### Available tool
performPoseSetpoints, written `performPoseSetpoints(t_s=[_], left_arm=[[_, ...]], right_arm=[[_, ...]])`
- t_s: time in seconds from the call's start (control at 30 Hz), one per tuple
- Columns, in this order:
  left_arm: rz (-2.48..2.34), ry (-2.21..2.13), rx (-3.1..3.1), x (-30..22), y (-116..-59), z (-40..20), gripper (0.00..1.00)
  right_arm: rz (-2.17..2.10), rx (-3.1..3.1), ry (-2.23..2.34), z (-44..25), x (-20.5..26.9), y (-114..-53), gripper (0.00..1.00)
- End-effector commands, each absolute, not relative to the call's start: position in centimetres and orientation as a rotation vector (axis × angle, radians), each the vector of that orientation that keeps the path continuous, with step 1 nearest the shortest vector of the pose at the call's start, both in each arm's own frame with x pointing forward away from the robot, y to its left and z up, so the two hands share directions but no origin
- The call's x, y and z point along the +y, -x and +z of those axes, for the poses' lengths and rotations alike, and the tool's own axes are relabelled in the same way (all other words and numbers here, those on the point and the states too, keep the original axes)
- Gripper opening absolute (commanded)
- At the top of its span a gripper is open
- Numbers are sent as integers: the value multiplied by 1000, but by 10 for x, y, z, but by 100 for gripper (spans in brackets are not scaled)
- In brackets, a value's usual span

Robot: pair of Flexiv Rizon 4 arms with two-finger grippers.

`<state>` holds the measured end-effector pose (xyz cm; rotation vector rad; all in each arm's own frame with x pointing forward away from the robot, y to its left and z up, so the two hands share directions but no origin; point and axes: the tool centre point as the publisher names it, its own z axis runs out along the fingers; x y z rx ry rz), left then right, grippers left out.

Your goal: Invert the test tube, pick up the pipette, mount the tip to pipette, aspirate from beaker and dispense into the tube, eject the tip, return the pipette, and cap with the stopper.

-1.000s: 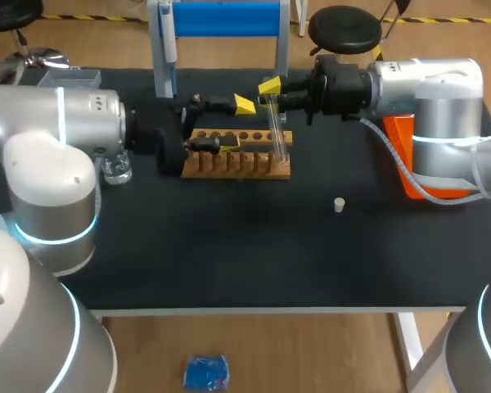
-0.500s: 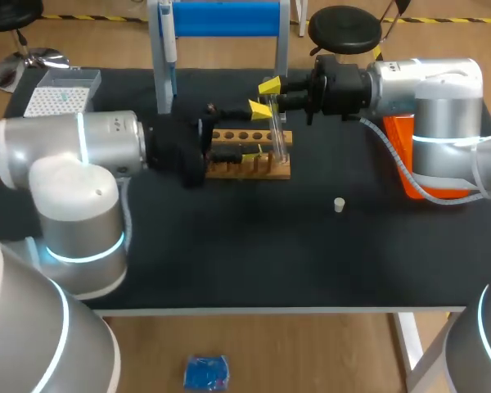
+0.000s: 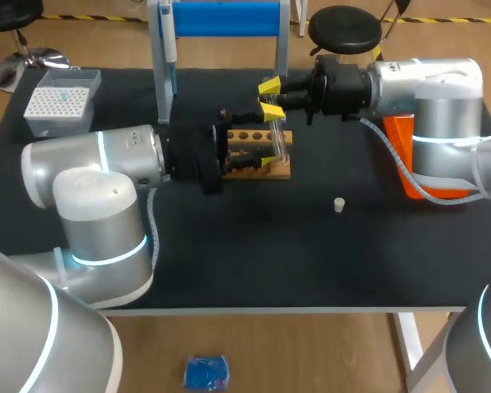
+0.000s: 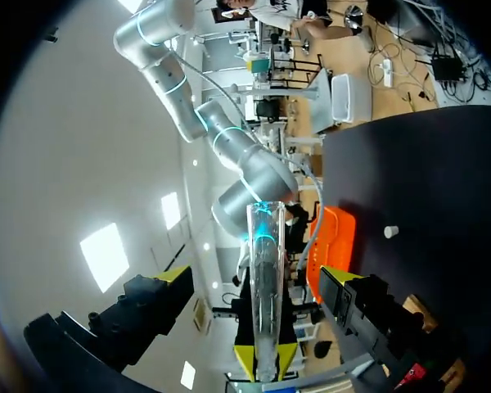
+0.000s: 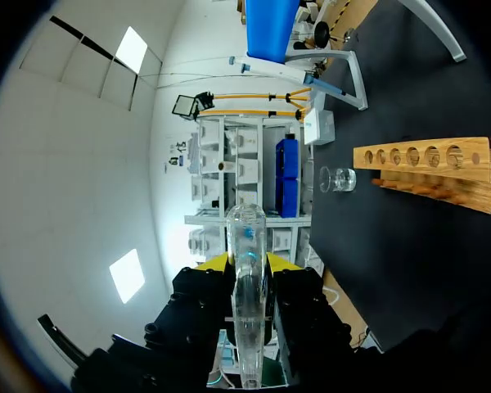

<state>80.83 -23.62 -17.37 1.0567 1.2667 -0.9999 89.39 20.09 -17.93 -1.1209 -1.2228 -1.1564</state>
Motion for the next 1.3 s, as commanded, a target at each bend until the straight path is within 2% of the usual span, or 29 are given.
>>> performPoseSetpoints(t_s=[0.03,0.13,0.17,0.23,0.27,0.3,0.33,0.4,0.43,0.73,0.87,1.1,1.13,1.17,1.2,1.3], left_arm=[[-1008,-1065,1282,-244,-811,-175,100],[-1020,-1084,1290,-246,-811,-173,100],[-1032,-1086,1285,-246,-811,-173,95],[-1030,-1098,1299,-246,-812,-172,93],[-1044,-1098,1289,-246,-812,-172,80],[-1041,-1102,1292,-246,-812,-172,73],[-1039,-1115,1306,-246,-812,-172,72],[-1044,-1119,1305,-246,-812,-172,48],[-1041,-1122,1310,-246,-812,-171,45],[-1067,-1175,1292,-243,-811,-170,41],[-1079,-1209,1280,-245,-810,-168,44],[-1096,-1231,1276,-247,-809,-169,34],[-1095,-1233,1280,-247,-809,-169,31],[-1092,-1234,1289,-247,-809,-170,18],[-1094,-1233,1289,-247,-809,-170,0],[-1094,-1238,1291,-247,-809,-171,0]], right_arm=[[-1154,-1226,1120,-179,200,-894,0],[-1154,-1226,1120,-179,200,-894,0],[-1154,-1226,1120,-179,200,-894,0],[-1154,-1226,1120,-179,200,-894,0],[-1154,-1226,1120,-179,200,-894,0],[-1154,-1226,1120,-179,200,-894,0],[-1154,-1226,1120,-179,200,-894,0],[-1154,-1226,1120,-179,200,-894,0],[-1154,-1226,1120,-179,200,-894,0],[-1154,-1226,1120,-179,200,-894,0],[-1154,-1226,1120,-179,200,-894,0],[-1154,-1226,1120,-179,200,-894,0],[-1154,-1226,1120,-179,200,-894,0],[-1154,-1226,1120,-179,200,-894,0],[-1154,-1226,1120,-179,200,-894,0],[-1154,-1226,1120,-179,200,-894,0]])
